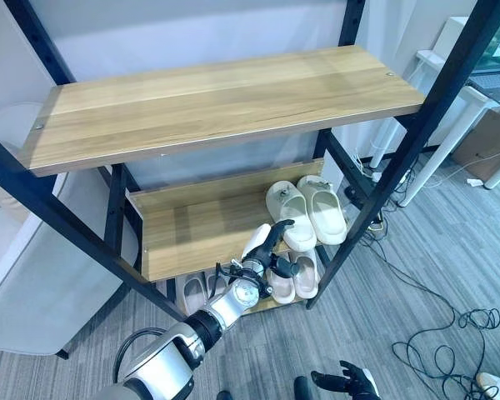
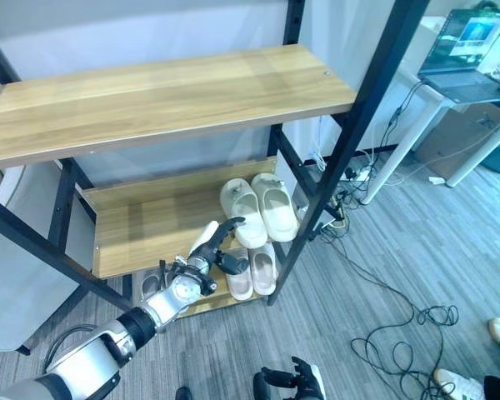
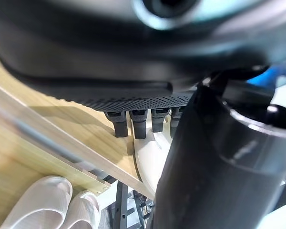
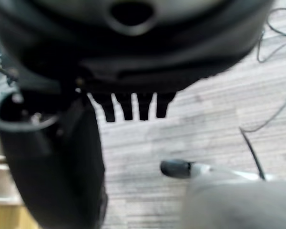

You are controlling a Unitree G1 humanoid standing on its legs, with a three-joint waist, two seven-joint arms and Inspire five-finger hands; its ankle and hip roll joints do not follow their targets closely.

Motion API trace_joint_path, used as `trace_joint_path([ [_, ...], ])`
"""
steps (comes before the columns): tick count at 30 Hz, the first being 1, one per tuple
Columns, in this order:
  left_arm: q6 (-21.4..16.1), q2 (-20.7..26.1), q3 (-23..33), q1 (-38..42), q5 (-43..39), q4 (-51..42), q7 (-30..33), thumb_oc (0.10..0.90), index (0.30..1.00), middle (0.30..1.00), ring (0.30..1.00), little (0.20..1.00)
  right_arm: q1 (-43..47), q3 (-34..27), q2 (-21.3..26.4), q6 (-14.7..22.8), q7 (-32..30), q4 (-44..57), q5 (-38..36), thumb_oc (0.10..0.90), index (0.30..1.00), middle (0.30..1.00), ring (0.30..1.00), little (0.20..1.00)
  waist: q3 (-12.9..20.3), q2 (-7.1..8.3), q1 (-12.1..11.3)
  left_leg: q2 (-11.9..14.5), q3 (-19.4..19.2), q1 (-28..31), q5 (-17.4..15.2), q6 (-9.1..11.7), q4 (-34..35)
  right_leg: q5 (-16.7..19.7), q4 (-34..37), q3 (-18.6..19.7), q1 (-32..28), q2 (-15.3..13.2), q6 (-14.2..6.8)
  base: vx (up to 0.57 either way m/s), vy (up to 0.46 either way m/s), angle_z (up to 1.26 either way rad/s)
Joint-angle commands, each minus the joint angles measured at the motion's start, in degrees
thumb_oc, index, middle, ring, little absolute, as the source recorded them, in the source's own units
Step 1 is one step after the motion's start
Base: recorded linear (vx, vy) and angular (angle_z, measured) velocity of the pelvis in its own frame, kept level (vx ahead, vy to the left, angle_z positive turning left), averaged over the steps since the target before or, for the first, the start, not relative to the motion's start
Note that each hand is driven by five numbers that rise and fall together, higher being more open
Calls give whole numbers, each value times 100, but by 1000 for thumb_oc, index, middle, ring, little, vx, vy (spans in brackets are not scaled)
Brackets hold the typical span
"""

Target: Arrange the slippers neatly on the shoe rack.

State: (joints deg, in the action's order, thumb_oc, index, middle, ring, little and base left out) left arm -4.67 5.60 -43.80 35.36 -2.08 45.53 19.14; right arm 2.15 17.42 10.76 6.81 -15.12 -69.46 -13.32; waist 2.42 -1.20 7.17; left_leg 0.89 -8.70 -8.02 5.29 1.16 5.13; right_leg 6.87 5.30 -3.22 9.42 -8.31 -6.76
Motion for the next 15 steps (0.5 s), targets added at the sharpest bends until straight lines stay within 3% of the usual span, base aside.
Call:
trace_joint_path([
  [1,-349,-495,458,919,245,-10,42,800,900,900,900,900,81,-169,152,166,-3,-233,-295,800,900,900,900,900,26,-84,-62,-19,343,180,-441,201,-13,-282,-30,-377,-109,84,-209,-17,-2,5],
  [8,-356,-231,511,748,428,-704,-70,800,900,900,900,900,-113,-257,35,86,5,-419,-246,800,900,900,900,900,28,-77,-181,-29,413,177,-432,192,-13,-281,-30,-499,-152,62,-216,-16,4,10],
  [15,-383,393,722,483,684,-1669,-194,800,900,900,900,900,-319,-407,64,-20,14,-547,-53,800,900,900,900,900,34,17,-330,-43,517,240,-430,184,-13,-291,-30,-599,-282,62,-220,-25,-1,9],
])
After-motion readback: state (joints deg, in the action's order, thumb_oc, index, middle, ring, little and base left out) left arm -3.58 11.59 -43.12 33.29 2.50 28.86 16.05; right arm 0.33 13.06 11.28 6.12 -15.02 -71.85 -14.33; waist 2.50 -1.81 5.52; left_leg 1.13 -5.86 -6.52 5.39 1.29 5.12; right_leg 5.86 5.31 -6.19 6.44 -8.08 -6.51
